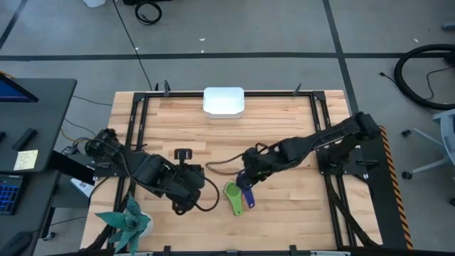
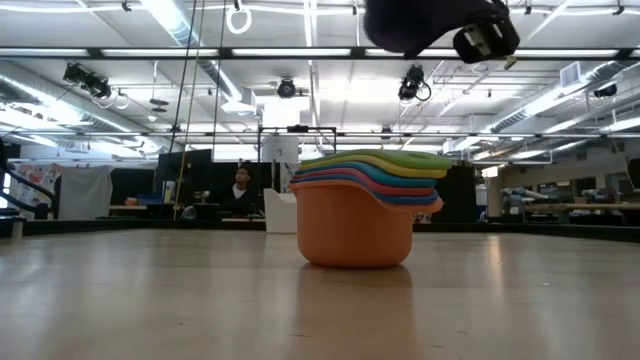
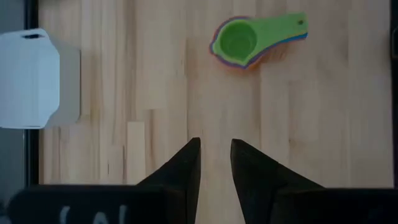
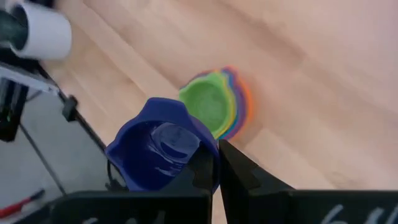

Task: Nest measuring cups in basket
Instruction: Stack the dark blue measuring cup on top of the green measuring cup, then put the stacked measuring cups into the white bin

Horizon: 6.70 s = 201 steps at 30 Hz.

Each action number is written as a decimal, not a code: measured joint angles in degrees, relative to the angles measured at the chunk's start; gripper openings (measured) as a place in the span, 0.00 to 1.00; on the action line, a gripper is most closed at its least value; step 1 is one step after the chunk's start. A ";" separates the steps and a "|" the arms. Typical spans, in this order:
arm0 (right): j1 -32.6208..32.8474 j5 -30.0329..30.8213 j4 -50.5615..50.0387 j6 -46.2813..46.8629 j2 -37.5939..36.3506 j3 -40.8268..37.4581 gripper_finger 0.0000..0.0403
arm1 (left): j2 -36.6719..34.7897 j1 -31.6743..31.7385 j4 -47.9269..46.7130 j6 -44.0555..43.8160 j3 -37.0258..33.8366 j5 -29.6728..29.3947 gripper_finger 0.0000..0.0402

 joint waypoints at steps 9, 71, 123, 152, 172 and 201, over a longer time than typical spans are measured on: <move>-1.43 -3.13 -2.98 -2.35 15.01 13.03 0.03 | -7.38 0.34 -0.11 -4.59 -11.72 2.95 0.23; -5.64 -18.11 -19.60 -17.39 30.41 26.01 0.11 | -10.40 -0.33 -0.04 -5.52 -19.73 5.34 0.23; -7.67 -23.73 -17.53 -30.79 30.50 25.61 0.17 | -10.38 -0.33 -0.06 -5.49 -19.71 5.34 0.23; -9.84 -34.25 -17.57 -32.46 30.48 25.63 0.44 | -10.38 -0.31 -0.06 -5.44 -19.69 5.33 0.23; -12.39 -21.87 -36.61 -36.26 30.41 33.57 0.44 | -10.38 -0.31 -0.05 -5.94 -19.69 5.19 0.23; 0.69 2.20 -46.19 -45.94 -10.80 43.52 0.44 | -7.25 -3.76 23.67 -57.51 -19.64 4.69 0.23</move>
